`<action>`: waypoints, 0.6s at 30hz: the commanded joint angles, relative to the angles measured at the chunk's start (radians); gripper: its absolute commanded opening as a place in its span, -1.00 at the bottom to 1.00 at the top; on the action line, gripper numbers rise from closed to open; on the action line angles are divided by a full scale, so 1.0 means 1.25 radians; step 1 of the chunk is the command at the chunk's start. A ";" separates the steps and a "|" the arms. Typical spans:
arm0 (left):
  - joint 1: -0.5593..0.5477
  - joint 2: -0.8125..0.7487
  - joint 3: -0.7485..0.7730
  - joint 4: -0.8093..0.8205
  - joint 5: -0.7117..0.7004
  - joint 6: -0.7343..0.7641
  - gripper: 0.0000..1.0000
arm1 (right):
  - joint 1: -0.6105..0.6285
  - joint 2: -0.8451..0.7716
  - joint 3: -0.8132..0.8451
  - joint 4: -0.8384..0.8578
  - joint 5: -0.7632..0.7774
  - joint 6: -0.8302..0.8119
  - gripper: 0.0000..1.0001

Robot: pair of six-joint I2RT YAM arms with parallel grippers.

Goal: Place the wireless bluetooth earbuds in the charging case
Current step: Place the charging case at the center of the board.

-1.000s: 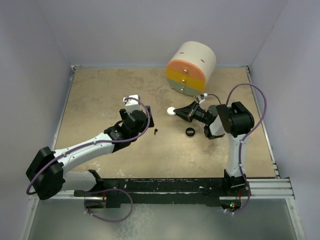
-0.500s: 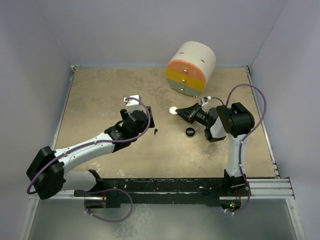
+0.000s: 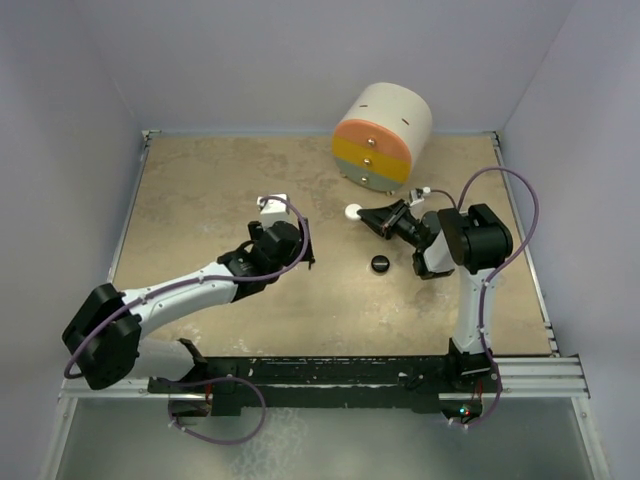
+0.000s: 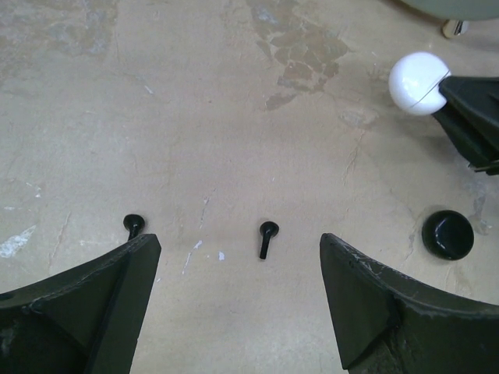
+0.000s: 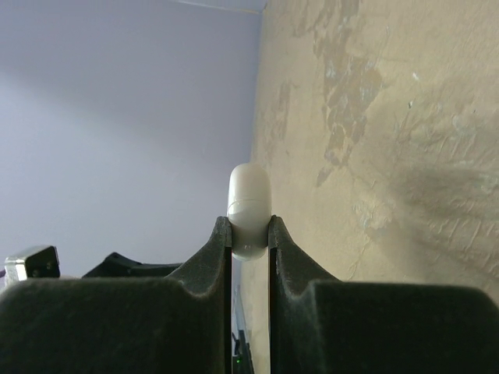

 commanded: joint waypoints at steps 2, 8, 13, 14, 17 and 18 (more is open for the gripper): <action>0.002 0.028 0.052 0.006 0.040 -0.017 0.65 | -0.017 0.006 0.032 0.091 0.011 -0.023 -0.98; 0.002 0.052 0.066 -0.002 0.051 -0.021 0.64 | -0.033 0.011 0.020 0.055 0.014 -0.023 -0.99; 0.003 0.064 0.070 0.001 0.059 -0.026 0.64 | -0.041 0.004 -0.013 0.047 0.024 -0.021 -0.99; 0.003 0.065 0.070 0.001 0.061 -0.026 0.64 | -0.042 0.001 -0.021 0.044 0.027 -0.024 -0.98; 0.002 0.068 0.069 0.004 0.066 -0.027 0.64 | -0.046 -0.015 -0.037 0.008 0.034 -0.041 -0.93; 0.002 0.069 0.069 0.004 0.068 -0.027 0.64 | -0.047 -0.019 -0.044 0.001 0.038 -0.044 -0.90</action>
